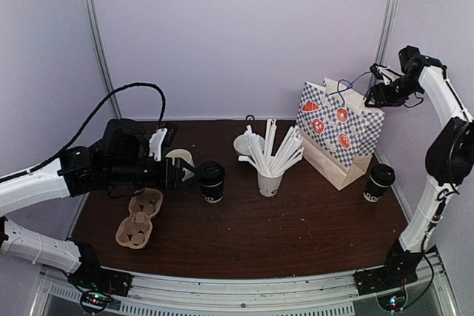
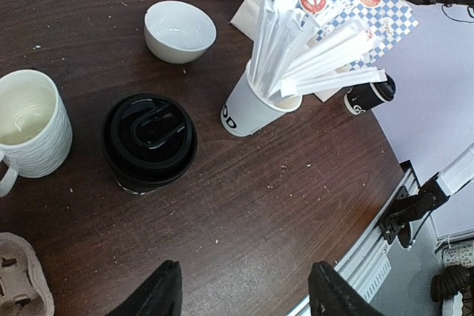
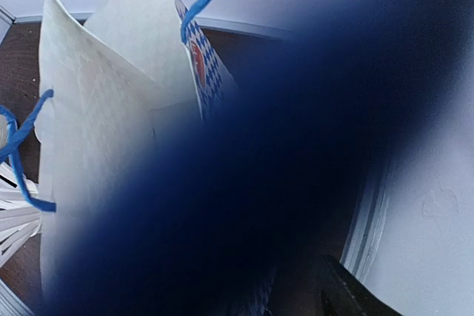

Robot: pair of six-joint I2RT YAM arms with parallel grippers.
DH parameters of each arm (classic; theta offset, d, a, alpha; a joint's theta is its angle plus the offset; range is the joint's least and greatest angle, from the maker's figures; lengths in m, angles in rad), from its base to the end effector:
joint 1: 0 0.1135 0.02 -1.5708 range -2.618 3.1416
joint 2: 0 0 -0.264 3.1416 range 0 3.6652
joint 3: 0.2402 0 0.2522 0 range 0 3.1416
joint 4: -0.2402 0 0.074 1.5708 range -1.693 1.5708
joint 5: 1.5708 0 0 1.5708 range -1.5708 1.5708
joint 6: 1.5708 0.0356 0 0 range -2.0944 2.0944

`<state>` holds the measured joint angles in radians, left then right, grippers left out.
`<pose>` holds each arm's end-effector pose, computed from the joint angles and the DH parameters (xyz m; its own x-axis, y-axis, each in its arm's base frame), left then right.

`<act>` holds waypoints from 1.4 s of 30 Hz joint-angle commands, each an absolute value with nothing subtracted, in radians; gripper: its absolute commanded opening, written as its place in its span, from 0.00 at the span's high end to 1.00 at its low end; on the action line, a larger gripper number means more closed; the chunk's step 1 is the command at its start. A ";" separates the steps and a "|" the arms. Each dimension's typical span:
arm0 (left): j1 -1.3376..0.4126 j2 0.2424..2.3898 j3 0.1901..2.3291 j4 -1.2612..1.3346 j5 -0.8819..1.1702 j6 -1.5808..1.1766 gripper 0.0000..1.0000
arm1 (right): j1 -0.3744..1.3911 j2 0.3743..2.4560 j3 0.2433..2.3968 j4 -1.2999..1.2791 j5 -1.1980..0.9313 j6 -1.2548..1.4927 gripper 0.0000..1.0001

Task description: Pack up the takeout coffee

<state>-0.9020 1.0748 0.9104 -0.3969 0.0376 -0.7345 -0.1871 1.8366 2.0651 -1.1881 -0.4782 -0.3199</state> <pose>0.1469 -0.1880 0.3065 -0.7836 -0.0886 -0.6149 0.3753 0.7212 -0.5822 0.3715 -0.0536 0.3957 -0.7342 -0.1452 -0.6632 -0.3426 0.9226 0.1773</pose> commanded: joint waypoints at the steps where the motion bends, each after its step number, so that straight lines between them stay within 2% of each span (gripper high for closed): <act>1: -0.894 1.058 0.888 -0.369 0.023 -0.751 0.38 | -0.168 1.877 2.150 -1.178 -0.519 -0.292 0.42; 4: -0.894 1.064 0.882 -0.368 0.030 -0.758 0.38 | -0.149 1.924 2.206 -1.176 -0.523 -0.287 0.54; 9: -0.894 1.054 0.868 -0.366 0.028 -0.771 0.38 | -0.127 1.970 2.244 -1.147 -0.519 -0.276 0.86; 13: -0.894 1.041 0.864 -0.382 0.026 -0.776 0.38 | -0.118 1.992 2.269 -1.162 -0.530 -0.273 1.00; 18: -0.894 1.016 0.860 -0.394 0.015 -0.777 0.38 | -0.118 1.955 2.326 -1.146 -0.548 -0.270 1.00; 28: -0.894 0.981 0.885 -0.453 -0.055 -0.731 0.38 | -0.117 1.677 2.252 -0.934 -0.656 -0.152 1.00; 35: -0.894 0.924 0.982 -0.621 -0.200 -0.606 0.36 | -0.111 1.450 2.150 -0.852 -0.762 -0.099 1.00; 42: -0.889 0.905 1.088 -0.758 -0.324 -0.519 0.32 | -0.094 1.238 1.970 -0.809 -0.996 -0.056 1.00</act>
<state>-0.8997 0.9138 1.0199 -0.6704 -0.2230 -0.5991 -0.1070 1.3083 2.0460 -0.8478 -0.8158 -0.0921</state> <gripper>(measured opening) 0.676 0.011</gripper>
